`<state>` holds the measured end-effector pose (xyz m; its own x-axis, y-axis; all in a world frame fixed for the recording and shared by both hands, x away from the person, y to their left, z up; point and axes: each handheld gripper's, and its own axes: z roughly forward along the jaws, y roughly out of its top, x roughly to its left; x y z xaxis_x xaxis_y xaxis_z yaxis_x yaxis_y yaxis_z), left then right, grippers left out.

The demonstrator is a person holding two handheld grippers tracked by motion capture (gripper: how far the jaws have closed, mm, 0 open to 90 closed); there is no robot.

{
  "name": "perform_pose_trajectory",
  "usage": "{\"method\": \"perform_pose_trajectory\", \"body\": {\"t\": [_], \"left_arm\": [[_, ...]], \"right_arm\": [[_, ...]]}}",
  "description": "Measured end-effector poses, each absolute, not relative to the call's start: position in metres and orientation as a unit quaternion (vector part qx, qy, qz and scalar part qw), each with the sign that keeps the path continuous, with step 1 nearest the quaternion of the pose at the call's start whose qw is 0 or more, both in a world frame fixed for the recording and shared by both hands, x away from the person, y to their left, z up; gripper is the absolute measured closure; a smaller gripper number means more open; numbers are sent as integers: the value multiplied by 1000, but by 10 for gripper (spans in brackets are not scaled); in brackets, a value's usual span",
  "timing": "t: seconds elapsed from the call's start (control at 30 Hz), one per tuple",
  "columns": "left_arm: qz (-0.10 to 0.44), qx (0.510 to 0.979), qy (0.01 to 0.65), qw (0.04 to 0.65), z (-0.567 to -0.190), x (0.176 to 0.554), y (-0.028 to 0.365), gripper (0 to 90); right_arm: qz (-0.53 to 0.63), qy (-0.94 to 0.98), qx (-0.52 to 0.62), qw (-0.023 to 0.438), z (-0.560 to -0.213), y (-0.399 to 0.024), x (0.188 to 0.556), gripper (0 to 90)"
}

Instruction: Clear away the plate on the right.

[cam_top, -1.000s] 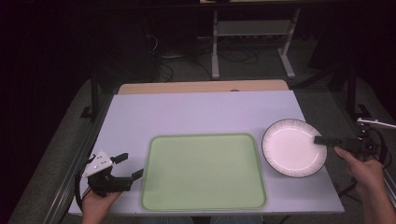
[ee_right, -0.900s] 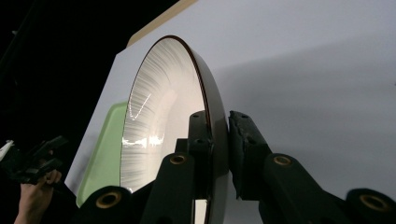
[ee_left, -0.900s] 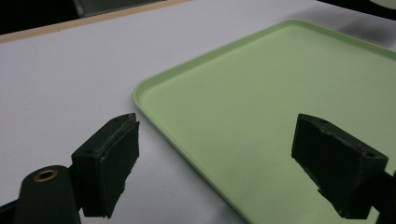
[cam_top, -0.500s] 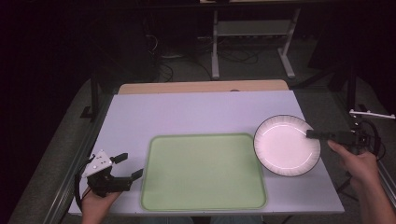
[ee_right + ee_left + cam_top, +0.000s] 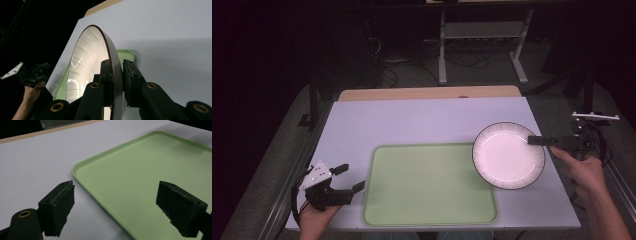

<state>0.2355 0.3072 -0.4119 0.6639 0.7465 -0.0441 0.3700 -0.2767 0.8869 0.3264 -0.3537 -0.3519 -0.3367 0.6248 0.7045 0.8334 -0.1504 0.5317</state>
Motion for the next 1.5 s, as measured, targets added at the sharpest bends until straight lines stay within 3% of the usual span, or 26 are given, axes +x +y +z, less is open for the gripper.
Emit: {"method": "perform_pose_trajectory", "body": {"t": [0.53, 1.5], "left_arm": [[196, 771, 363, 485, -412, 235, 307, 148], [196, 771, 365, 484, -412, 235, 310, 148]], "right_arm": [[-507, -669, -536, 90, -321, -312, 337, 781], [-514, -705, -471, 132, -297, -207, 368, 776]]}}
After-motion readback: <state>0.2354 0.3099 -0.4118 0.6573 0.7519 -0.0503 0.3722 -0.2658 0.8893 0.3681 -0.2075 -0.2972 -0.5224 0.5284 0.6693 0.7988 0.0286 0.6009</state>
